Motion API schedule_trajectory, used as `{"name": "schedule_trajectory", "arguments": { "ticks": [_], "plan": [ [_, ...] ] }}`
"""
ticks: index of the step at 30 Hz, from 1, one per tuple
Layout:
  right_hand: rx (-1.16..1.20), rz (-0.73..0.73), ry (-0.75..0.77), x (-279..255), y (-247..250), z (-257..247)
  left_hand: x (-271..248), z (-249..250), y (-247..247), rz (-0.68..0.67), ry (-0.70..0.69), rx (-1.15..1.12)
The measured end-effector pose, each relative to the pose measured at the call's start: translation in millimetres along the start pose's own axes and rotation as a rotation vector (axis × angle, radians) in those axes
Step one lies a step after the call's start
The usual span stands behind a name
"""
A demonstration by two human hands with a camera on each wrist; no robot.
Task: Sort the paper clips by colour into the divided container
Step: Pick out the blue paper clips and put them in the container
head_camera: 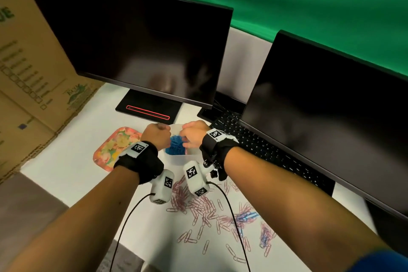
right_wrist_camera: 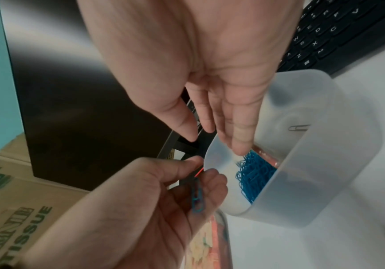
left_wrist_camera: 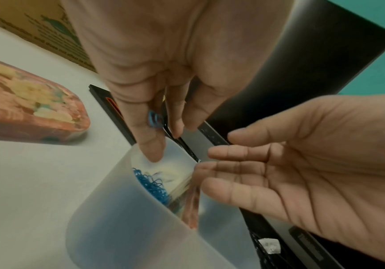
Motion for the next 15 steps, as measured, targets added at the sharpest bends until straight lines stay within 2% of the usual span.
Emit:
{"name": "schedule_trajectory", "arguments": {
  "ticks": [1, 2, 4, 6, 10, 13, 15],
  "plan": [
    [0.169, 0.023, -0.051, -6.3, 7.4, 1.4, -1.4, 2.3, -2.7, -0.011, -0.012, 0.007],
    [0.247, 0.111, -0.06, -13.3, 18.7, 2.3, -1.7, 2.9, -6.3, -0.023, -0.022, 0.021],
    [0.201, 0.188, -0.059, -29.2, 38.8, 11.8, -2.2, 4.8, -10.5, -0.033, -0.048, 0.073],
    [0.122, 0.201, -0.057, -48.9, 57.1, 34.4, -5.1, 8.1, -15.1, -0.026, -0.102, 0.145],
    [-0.21, 0.333, -0.117, -94.6, 99.0, 106.4, -31.6, 16.3, -39.9, -0.04, -0.264, 0.124],
    [-0.538, 0.379, -0.286, -121.6, 109.7, 167.7, -63.4, 5.0, -87.5, -0.192, -0.333, 0.207],
    [-0.626, 0.388, -0.378, -132.1, 108.7, 193.0, -83.6, -13.1, -124.4, -0.329, -0.345, 0.286]
  ]
}}
Point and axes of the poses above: each hand's wrist, its own x-axis towards the middle knuckle, its own y-axis out of the back of the hand, z = x × y, the point moved 10 cm from there along x, towards the middle knuckle, and after that the axes turned 12 degrees about -x, right-handed, at the moved point
